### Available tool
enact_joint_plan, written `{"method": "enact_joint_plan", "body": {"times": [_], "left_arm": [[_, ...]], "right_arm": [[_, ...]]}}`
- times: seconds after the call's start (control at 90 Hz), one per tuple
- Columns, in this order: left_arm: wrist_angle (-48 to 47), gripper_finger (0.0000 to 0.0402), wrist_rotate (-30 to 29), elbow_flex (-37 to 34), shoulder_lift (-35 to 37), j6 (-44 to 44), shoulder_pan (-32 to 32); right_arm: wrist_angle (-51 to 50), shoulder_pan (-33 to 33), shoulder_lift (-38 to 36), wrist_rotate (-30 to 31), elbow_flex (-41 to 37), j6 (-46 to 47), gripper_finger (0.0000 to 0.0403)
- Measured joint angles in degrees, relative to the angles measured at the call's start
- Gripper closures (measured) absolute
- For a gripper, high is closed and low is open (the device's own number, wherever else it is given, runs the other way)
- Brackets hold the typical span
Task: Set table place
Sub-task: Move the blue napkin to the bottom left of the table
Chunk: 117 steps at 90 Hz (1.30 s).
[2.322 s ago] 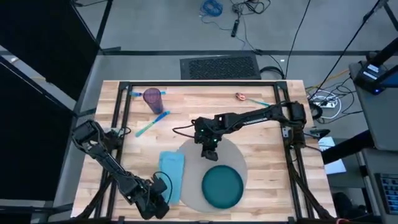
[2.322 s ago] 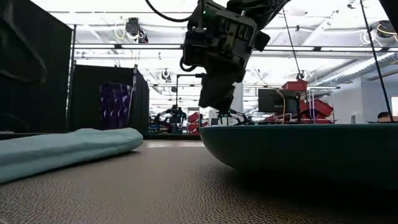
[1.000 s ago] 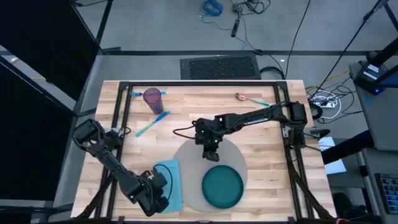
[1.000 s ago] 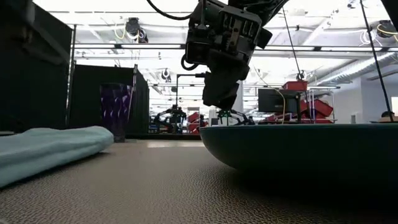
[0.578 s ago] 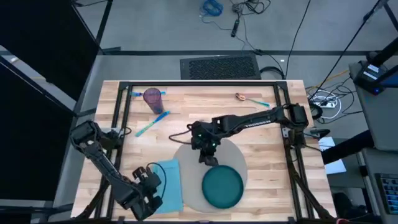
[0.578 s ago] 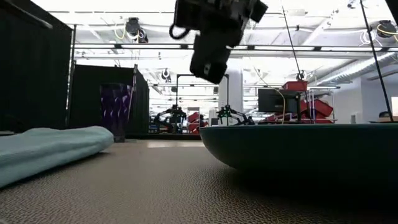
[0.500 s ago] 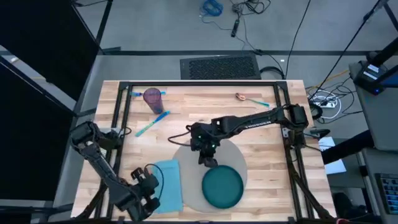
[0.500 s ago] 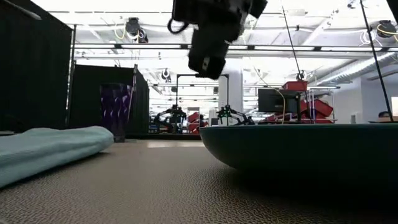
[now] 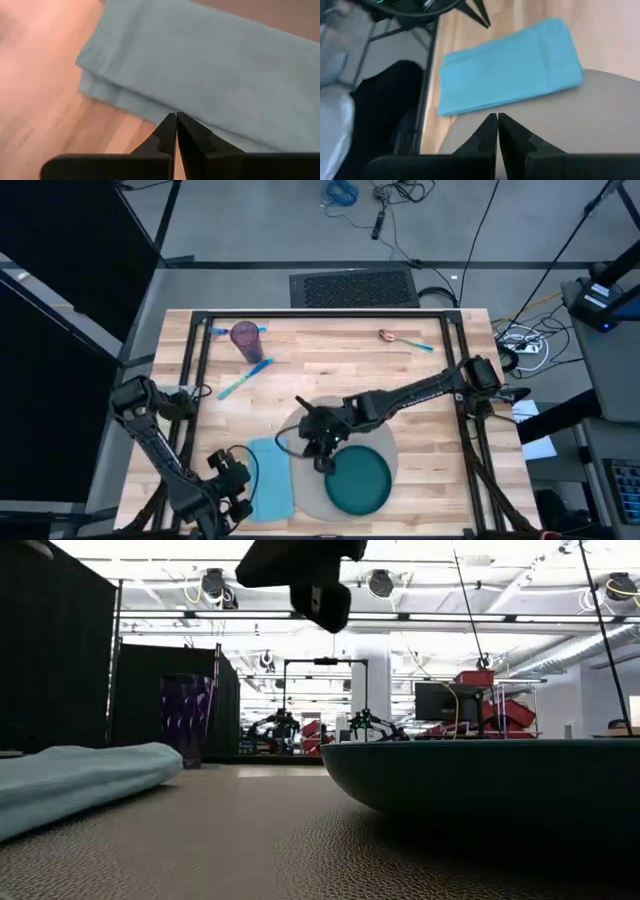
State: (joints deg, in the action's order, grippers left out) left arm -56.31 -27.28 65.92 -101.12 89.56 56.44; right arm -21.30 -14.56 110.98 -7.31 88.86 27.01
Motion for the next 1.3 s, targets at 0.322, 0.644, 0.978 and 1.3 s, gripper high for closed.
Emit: {"method": "enact_joint_plan", "body": {"times": [0.322,0.644,0.978,1.3], "left_arm": [[-9.07,0.0402,-2.06,-0.03,-0.02,-5.64,-5.57],[-22.21,0.0402,-27.18,-3.35,8.21,30.59,7.75],[-16.10,0.0402,-28.27,-6.48,8.94,30.03,3.10],[-15.01,0.0402,-25.07,-6.37,9.01,24.32,-4.02]], "right_arm": [[-19.57,-1.83,-0.79,7.92,0.00,1.16,0.0403],[-35.09,-17.08,-9.56,47.92,-4.95,11.23,0.0403],[4.46,-18.04,-31.59,47.43,-37.38,-1.56,0.0403],[49.68,-6.65,-44.68,24.93,-62.05,-9.47,0.0403]]}}
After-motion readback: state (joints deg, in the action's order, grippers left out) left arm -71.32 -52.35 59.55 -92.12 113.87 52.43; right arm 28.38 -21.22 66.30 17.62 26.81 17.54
